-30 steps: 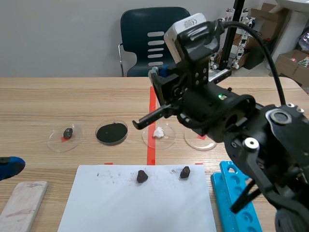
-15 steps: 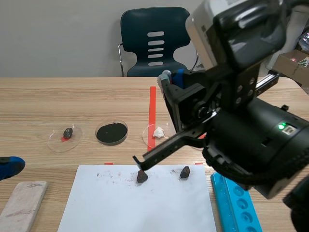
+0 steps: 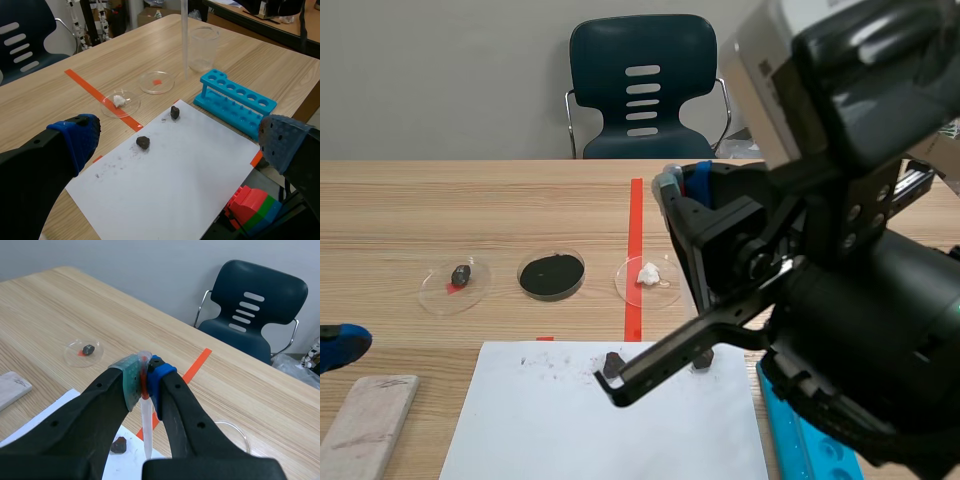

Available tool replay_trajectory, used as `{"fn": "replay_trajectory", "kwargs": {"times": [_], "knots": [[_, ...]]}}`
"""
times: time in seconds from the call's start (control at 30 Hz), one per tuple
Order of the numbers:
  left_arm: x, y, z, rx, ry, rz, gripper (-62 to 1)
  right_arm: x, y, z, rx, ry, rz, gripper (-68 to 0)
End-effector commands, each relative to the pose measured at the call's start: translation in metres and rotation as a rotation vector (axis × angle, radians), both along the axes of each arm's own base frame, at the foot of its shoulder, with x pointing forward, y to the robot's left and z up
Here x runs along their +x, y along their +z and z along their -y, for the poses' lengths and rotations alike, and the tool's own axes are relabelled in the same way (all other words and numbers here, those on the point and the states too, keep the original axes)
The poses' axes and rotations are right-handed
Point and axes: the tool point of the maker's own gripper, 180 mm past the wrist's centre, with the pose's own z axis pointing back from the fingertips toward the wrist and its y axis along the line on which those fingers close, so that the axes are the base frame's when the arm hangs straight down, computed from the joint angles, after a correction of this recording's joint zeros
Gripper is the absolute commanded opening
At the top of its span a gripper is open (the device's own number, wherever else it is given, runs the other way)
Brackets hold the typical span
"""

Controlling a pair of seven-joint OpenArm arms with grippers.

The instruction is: Squeeze the dropper onto the mineral

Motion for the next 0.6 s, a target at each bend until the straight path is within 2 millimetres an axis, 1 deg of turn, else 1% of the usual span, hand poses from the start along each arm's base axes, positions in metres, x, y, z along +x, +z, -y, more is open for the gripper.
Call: {"fn": "replay_trajectory", "kwargs": {"times": [0.0,0.57], "knots": [[0.0006,0.0053,0.0015,-0.025,0.005,0.012,1.4,0.0025,0.0077,0.0010,0.010,-0.002,0.032,-66.5],[0.0006,0.0053,0.0015,-0.025,0.005,0.012,1.4,0.0024,0.0089,0.0008,0.013,-0.001,0.038,-66.5]]}}
